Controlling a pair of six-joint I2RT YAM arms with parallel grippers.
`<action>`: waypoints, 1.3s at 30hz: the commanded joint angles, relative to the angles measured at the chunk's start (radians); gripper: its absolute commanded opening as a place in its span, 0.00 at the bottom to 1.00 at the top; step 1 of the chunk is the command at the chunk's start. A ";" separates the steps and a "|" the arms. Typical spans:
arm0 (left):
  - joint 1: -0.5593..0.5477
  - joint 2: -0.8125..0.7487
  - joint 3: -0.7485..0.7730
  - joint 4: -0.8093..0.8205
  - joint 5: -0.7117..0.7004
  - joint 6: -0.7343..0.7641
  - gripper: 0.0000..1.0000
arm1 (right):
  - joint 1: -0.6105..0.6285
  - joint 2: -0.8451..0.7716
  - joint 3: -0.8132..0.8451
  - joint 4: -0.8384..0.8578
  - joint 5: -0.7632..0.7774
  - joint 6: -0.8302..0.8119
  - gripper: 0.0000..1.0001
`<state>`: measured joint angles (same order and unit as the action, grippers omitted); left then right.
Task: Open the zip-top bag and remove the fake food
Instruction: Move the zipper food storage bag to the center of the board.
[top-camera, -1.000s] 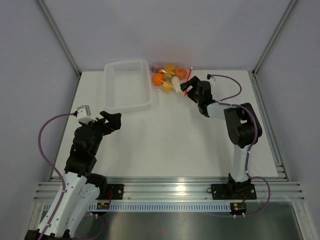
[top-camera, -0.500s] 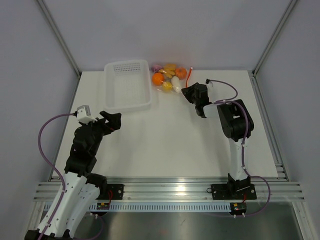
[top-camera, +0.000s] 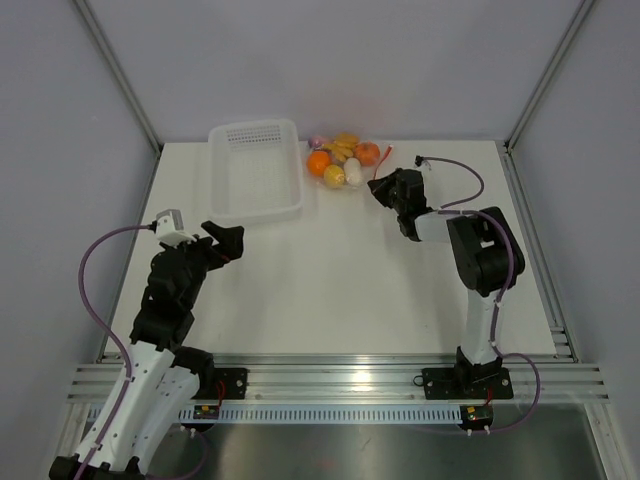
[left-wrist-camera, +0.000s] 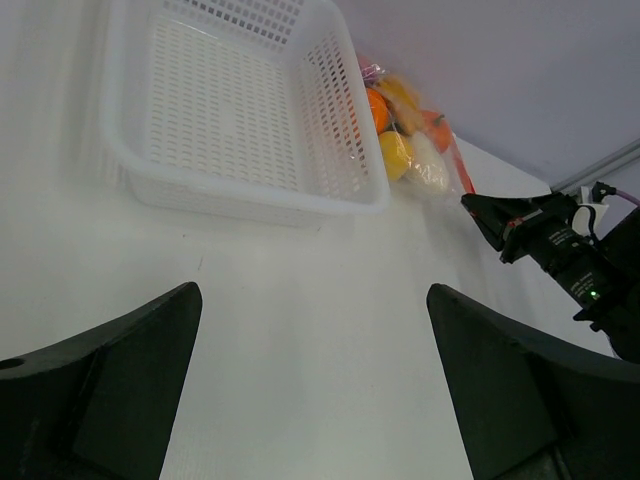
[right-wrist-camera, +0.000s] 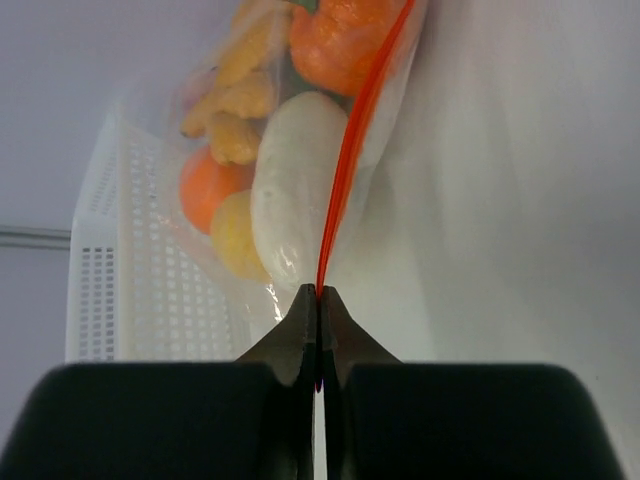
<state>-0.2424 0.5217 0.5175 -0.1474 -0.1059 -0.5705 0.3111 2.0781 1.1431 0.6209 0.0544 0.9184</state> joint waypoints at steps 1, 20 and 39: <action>-0.001 0.027 0.033 0.046 0.043 -0.006 0.99 | -0.003 -0.203 -0.057 0.010 -0.040 -0.088 0.00; -0.003 -0.017 0.012 0.103 0.152 0.020 0.99 | 0.286 -0.946 -0.529 -0.319 0.067 -0.211 0.04; -0.038 0.067 0.009 0.187 0.261 0.047 0.99 | 0.286 -1.130 -0.462 -0.710 0.203 -0.336 0.96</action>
<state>-0.2531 0.5621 0.5148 -0.0391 0.1081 -0.5461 0.5976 0.9783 0.6800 -0.0216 0.1211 0.5838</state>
